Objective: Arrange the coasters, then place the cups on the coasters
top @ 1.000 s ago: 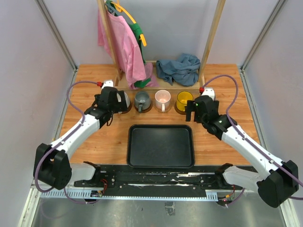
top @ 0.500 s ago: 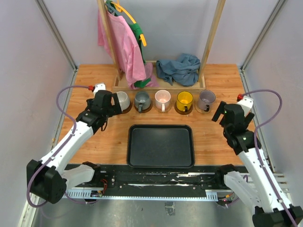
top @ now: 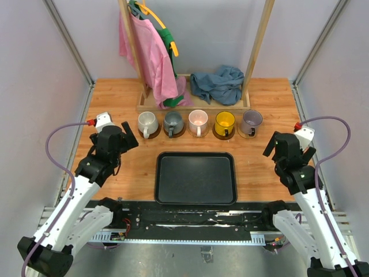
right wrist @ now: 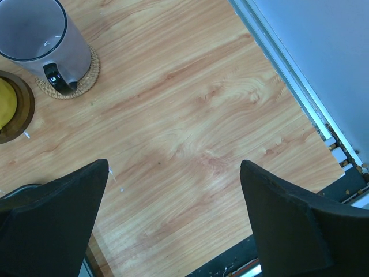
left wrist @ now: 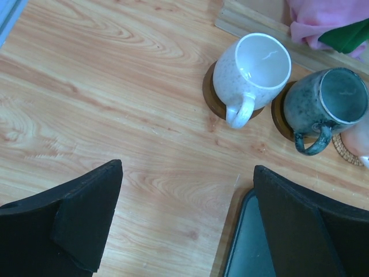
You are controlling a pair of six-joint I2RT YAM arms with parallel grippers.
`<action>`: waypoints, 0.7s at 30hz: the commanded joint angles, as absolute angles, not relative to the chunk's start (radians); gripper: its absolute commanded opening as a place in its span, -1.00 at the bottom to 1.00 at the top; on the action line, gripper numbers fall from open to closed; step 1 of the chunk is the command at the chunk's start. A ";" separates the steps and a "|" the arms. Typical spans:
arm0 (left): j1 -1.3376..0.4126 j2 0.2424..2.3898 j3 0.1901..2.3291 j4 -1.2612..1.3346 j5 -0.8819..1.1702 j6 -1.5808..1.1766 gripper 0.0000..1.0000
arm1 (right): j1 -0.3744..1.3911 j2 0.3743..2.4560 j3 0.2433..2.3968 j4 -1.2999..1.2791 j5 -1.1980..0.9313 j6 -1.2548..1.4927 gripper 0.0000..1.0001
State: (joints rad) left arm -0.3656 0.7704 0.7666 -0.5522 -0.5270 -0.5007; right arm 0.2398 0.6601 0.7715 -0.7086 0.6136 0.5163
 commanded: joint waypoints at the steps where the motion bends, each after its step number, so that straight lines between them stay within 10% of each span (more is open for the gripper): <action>1: -0.357 0.749 0.755 -0.581 -0.550 -0.531 0.99 | 0.226 0.641 0.802 -0.742 0.661 0.540 0.97; 21: -0.357 0.646 0.701 -0.584 -0.592 -0.565 0.99 | 0.226 0.652 0.798 -0.750 0.672 0.553 0.97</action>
State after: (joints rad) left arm -0.3656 0.6567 0.7120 -0.5915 -0.5526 -0.5480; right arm 0.2398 0.6476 0.7750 -0.7322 0.6342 0.5312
